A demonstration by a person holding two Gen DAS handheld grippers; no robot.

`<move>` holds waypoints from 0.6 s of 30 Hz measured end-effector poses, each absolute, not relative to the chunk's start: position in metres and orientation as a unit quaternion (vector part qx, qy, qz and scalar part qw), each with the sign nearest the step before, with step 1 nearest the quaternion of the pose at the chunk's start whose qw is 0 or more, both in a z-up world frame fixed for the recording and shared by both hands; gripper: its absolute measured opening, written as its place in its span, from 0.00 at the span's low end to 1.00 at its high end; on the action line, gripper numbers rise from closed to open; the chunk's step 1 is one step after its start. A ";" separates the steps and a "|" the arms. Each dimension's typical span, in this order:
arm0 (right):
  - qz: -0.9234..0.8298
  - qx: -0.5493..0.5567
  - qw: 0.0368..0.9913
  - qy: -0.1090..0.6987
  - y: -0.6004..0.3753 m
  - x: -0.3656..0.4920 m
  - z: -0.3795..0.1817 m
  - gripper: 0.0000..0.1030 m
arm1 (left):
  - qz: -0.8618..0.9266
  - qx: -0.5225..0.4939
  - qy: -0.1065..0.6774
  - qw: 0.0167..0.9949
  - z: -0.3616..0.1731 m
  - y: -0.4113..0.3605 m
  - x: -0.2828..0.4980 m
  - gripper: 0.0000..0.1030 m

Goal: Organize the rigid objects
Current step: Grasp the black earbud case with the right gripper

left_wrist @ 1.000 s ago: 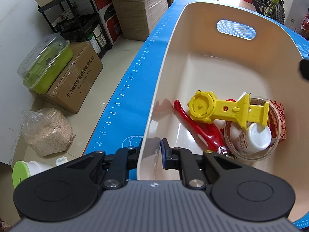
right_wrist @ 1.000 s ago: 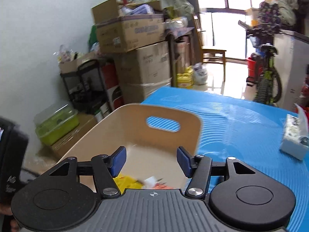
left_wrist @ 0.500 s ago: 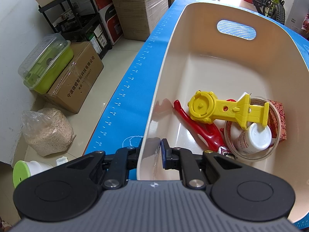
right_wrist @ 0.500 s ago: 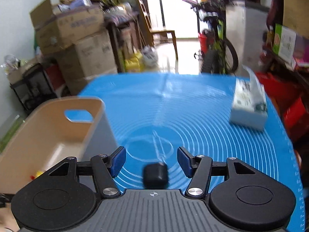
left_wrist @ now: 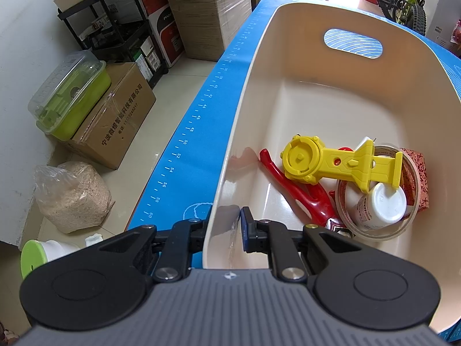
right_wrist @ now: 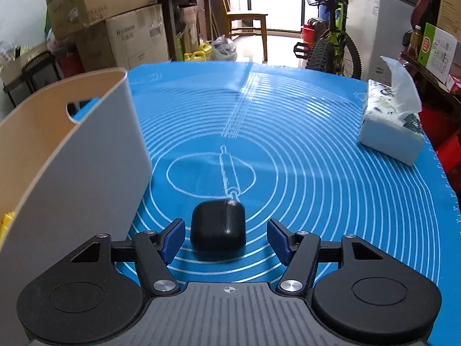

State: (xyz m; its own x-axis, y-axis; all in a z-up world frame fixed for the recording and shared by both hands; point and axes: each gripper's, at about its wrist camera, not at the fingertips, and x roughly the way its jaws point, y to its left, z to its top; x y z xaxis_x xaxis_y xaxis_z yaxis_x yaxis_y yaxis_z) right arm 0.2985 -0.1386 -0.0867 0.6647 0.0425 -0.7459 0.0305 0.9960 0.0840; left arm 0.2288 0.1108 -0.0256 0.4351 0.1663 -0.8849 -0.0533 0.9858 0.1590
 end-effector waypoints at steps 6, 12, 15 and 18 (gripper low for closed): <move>0.007 0.039 0.914 0.405 -0.131 0.303 -0.099 0.73 | 0.065 0.056 0.527 0.846 -0.026 0.111 0.229 0.18; 0.001 0.017 0.917 0.399 -0.121 0.302 -0.101 0.63 | 0.065 0.056 0.527 0.845 -0.027 0.111 0.229 0.18; -0.007 0.018 0.918 0.396 -0.126 0.302 -0.099 0.48 | 0.065 0.056 0.527 0.846 -0.027 0.111 0.229 0.18; -0.008 0.023 0.919 0.395 -0.127 0.301 -0.099 0.48 | 0.065 0.056 0.527 0.845 -0.027 0.111 0.229 0.17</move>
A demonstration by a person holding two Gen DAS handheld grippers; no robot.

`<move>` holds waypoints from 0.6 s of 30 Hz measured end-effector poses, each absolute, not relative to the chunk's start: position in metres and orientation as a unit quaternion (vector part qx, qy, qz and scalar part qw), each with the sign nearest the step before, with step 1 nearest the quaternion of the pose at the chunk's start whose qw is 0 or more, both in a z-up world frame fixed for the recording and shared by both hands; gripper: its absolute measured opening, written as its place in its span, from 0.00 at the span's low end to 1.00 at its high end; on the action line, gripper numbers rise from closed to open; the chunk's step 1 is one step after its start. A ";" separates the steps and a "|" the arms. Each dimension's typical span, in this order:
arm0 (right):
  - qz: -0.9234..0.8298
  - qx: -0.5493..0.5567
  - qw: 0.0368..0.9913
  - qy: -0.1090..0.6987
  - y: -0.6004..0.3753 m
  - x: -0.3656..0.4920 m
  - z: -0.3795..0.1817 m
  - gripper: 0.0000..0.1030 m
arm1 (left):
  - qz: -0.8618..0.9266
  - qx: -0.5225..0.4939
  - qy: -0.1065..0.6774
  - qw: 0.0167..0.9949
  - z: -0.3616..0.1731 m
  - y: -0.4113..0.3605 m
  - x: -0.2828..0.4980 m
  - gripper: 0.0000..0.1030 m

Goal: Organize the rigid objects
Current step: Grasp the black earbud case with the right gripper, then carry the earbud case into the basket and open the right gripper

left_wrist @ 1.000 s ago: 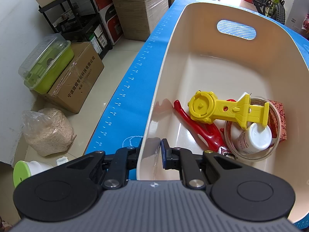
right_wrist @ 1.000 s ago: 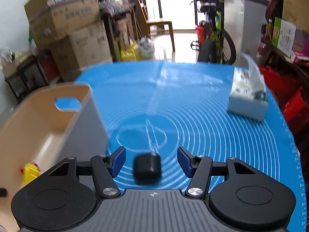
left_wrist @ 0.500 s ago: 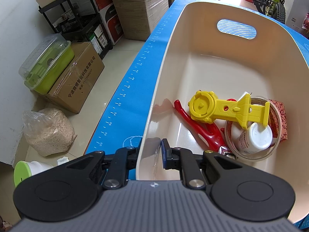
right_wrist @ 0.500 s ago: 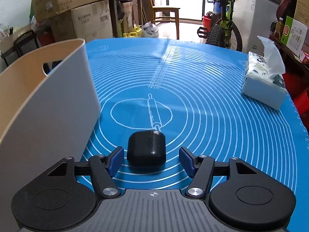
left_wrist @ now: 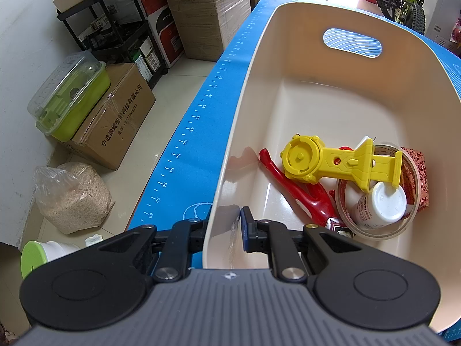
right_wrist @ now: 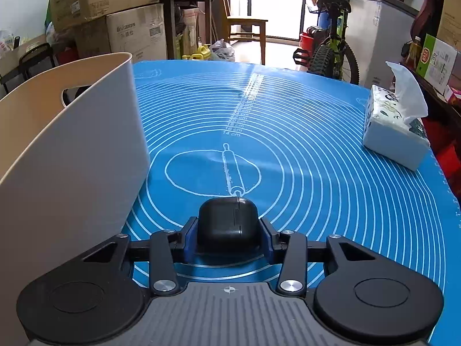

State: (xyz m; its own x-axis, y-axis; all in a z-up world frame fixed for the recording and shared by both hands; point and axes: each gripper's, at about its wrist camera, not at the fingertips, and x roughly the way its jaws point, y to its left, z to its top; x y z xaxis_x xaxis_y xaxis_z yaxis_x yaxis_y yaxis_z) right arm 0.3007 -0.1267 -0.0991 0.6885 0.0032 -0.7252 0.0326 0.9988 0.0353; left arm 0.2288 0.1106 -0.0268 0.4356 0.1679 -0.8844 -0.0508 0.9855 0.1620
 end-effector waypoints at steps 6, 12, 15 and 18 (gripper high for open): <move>-0.024 0.019 0.916 0.400 -0.126 0.299 -0.096 0.48 | 0.064 0.055 0.528 0.845 -0.027 0.110 0.229 0.17; -0.042 0.051 0.925 0.374 -0.142 0.290 -0.066 0.48 | 0.065 0.053 0.527 0.845 -0.028 0.109 0.230 0.17; -0.044 0.062 0.932 0.354 -0.145 0.285 -0.048 0.48 | 0.065 0.052 0.527 0.846 -0.028 0.109 0.230 0.17; -0.037 0.075 0.939 0.333 -0.146 0.278 -0.031 0.48 | 0.064 0.052 0.527 0.846 -0.028 0.109 0.230 0.17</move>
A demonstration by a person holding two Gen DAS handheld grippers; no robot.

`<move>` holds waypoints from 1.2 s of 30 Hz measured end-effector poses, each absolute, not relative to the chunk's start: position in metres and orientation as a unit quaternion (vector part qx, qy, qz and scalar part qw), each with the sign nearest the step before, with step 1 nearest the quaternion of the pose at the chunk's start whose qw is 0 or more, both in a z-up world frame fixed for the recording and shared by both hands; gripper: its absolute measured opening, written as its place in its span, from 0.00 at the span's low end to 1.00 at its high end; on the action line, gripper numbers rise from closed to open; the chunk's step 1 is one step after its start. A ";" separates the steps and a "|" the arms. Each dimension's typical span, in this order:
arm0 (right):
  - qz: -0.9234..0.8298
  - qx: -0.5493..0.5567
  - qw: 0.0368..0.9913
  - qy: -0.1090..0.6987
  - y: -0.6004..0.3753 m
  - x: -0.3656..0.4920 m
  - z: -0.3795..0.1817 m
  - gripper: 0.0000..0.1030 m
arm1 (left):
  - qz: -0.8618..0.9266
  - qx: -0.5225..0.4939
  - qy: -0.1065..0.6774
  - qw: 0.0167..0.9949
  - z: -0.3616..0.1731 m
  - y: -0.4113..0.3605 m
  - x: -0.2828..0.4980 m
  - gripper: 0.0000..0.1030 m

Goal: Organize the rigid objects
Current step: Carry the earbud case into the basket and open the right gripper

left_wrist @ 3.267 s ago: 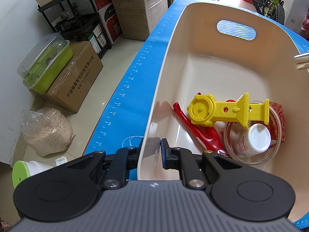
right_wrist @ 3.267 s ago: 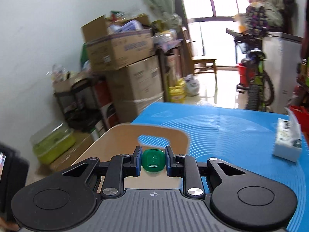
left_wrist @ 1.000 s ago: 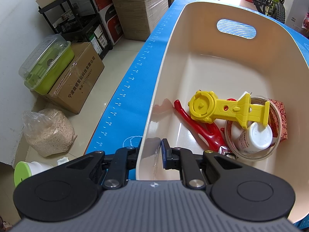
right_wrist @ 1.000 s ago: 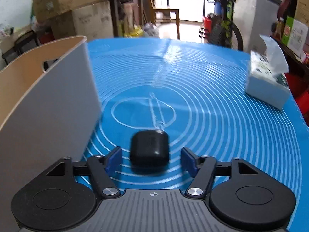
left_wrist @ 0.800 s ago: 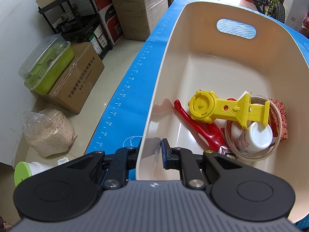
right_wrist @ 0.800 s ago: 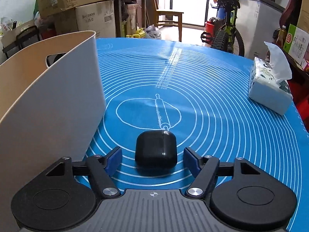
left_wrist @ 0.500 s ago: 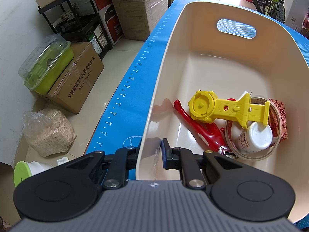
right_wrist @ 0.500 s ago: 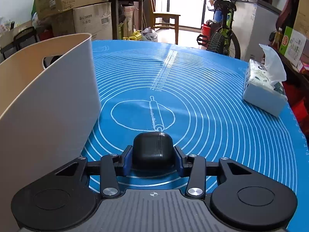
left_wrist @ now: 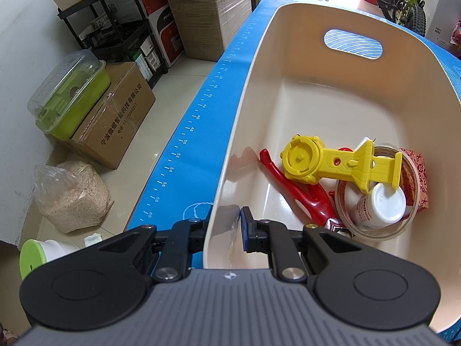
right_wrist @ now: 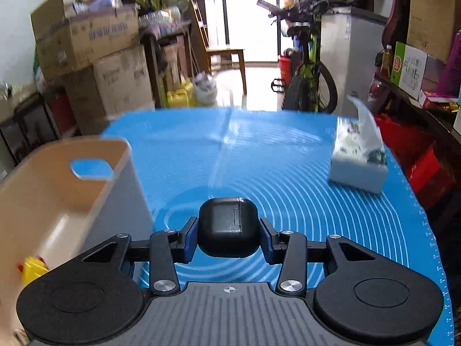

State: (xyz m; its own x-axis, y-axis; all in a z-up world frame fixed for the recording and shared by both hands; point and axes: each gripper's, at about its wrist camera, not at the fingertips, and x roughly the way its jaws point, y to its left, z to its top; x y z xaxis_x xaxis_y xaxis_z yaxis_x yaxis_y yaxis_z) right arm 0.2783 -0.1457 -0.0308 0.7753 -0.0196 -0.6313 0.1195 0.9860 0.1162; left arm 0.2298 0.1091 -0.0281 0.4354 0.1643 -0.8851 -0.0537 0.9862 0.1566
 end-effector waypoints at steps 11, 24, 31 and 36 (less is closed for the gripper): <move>0.027 0.096 0.963 0.251 -0.110 0.246 0.030 0.48 | 0.064 0.053 0.526 0.846 -0.027 0.110 0.229 0.17; 0.120 0.051 0.953 0.273 -0.030 0.233 0.032 0.48 | 0.065 0.054 0.526 0.846 -0.027 0.110 0.229 0.17; 0.160 0.017 0.934 0.318 0.004 0.231 0.012 0.48 | 0.064 0.055 0.526 0.846 -0.027 0.109 0.229 0.17; 0.168 -0.009 0.922 0.349 0.020 0.232 0.001 0.48 | 0.064 0.054 0.526 0.846 -0.026 0.109 0.230 0.17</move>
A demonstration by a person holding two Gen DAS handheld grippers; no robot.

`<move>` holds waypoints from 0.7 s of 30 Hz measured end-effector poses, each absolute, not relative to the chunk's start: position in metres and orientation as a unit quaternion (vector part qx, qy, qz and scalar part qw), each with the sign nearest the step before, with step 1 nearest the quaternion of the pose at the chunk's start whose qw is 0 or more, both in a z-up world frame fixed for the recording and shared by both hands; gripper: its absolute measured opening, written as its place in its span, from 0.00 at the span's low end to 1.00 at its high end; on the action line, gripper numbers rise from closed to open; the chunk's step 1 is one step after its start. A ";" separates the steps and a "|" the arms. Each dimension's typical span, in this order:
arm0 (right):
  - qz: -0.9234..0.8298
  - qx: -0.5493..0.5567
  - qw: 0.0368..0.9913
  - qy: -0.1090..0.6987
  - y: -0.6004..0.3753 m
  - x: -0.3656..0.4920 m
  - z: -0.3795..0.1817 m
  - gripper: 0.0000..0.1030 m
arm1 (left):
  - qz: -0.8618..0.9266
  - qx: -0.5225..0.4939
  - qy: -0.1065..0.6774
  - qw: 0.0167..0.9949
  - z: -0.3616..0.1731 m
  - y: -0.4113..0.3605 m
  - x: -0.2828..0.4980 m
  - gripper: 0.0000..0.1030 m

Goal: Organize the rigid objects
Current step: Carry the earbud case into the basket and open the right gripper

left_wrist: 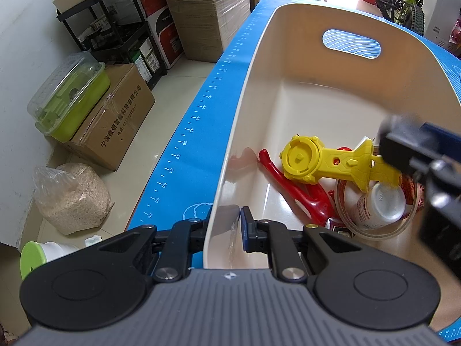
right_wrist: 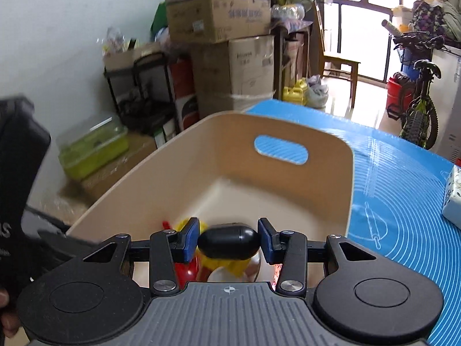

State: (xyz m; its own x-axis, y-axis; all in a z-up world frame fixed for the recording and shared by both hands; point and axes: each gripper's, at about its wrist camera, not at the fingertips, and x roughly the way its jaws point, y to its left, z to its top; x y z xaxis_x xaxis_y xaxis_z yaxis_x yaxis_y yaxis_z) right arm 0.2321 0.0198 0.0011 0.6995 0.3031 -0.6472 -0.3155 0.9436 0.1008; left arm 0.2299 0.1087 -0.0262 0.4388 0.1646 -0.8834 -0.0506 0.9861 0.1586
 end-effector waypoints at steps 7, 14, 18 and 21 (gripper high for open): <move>0.161 0.023 0.917 0.364 0.007 0.233 0.001 0.65 | 0.066 0.049 0.525 0.847 -0.026 0.109 0.230 0.17; 0.145 0.046 0.925 0.349 -0.005 0.219 0.019 0.77 | 0.064 0.032 0.498 0.864 -0.012 0.112 0.223 0.28; 0.130 0.057 0.931 0.336 -0.014 0.203 0.035 0.84 | 0.065 0.034 0.486 0.871 -0.003 0.108 0.218 0.44; 0.111 0.065 0.937 0.325 -0.026 0.190 0.047 0.93 | 0.071 0.031 0.471 0.879 0.008 0.106 0.210 0.70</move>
